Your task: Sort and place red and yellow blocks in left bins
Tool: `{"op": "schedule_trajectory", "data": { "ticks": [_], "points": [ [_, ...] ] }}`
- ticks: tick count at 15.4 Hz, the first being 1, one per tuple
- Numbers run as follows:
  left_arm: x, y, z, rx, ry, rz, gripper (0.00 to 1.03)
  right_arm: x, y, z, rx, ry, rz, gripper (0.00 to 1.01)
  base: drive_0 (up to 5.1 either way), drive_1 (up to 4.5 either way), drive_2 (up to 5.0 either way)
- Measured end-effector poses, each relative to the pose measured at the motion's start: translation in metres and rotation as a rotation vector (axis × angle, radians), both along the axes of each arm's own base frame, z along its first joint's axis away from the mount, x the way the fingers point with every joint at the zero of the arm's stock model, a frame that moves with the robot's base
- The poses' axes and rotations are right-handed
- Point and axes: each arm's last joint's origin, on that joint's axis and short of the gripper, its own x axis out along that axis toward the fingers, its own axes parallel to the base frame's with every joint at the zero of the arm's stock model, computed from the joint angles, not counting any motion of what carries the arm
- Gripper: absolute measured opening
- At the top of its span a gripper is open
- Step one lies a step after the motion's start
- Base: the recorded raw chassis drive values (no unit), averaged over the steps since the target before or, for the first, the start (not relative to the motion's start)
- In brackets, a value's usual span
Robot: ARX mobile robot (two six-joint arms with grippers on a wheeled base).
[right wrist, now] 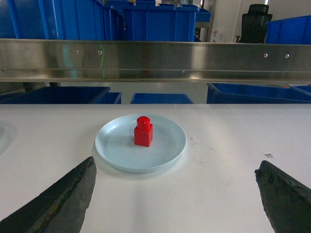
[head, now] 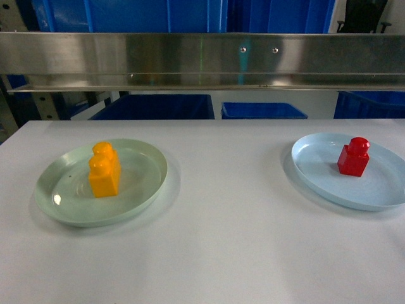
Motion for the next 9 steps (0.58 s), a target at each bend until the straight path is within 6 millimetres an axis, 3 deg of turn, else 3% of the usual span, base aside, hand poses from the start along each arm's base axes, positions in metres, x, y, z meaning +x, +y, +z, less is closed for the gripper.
{"op": "schedule_trajectory", "data": {
  "ticks": [9],
  "points": [
    [0.0000,0.0000,0.0000,0.000,0.000,0.000,0.98,0.0000,0.0000,0.0000,0.000,0.000,0.000,0.98,0.0,0.00,0.0]
  ]
}}
